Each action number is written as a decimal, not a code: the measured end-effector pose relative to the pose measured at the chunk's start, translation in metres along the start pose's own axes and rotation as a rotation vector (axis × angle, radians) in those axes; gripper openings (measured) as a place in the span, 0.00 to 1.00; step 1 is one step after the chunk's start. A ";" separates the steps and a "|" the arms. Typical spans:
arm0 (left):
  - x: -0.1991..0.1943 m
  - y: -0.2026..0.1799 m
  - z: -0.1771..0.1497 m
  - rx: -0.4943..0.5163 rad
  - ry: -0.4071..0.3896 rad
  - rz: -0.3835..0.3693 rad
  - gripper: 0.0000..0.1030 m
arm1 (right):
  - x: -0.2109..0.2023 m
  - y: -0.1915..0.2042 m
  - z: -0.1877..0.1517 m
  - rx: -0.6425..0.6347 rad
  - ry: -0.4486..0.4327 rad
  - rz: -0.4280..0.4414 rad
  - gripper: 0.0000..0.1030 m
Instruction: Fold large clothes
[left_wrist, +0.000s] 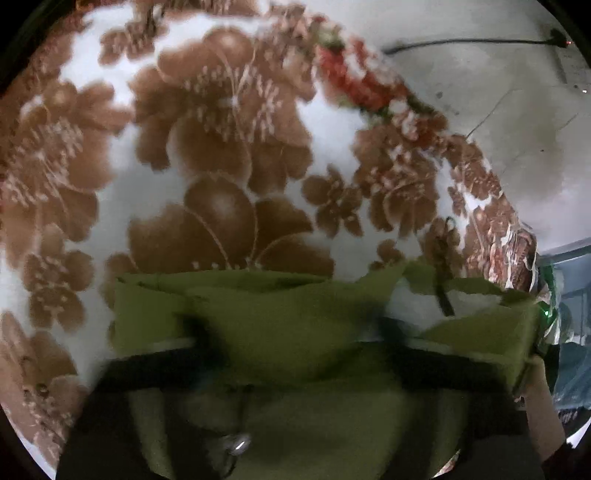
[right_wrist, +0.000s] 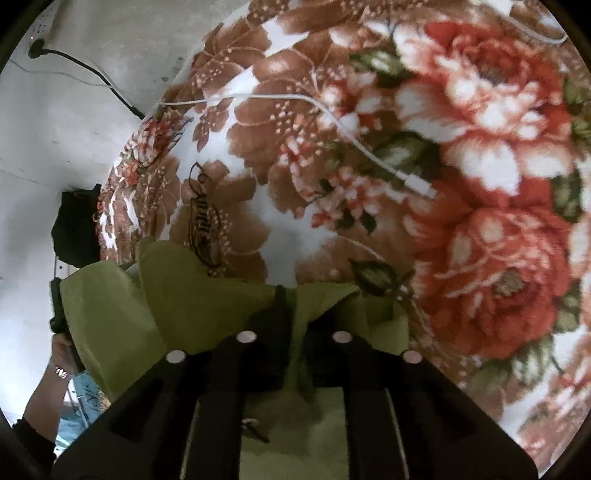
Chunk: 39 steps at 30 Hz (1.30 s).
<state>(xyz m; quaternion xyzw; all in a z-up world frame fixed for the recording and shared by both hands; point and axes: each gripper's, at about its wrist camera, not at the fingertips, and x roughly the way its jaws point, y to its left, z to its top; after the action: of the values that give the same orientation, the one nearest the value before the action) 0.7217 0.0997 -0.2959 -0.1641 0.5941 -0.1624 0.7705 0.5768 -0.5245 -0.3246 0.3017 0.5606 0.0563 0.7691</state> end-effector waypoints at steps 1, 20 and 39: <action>-0.010 -0.001 0.001 0.004 -0.033 0.017 0.95 | -0.006 0.000 -0.001 0.005 -0.012 -0.009 0.16; -0.084 -0.141 -0.146 0.481 -0.186 0.134 0.95 | -0.085 0.119 -0.068 -0.295 -0.292 -0.306 0.96; 0.075 -0.142 -0.095 0.435 -0.065 0.228 0.96 | 0.116 0.231 -0.101 -0.538 -0.240 -0.546 0.95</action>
<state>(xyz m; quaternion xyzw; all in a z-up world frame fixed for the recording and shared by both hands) 0.6399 -0.0663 -0.3202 0.0685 0.5348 -0.1933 0.8197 0.5871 -0.2475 -0.3185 -0.0660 0.4917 -0.0410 0.8673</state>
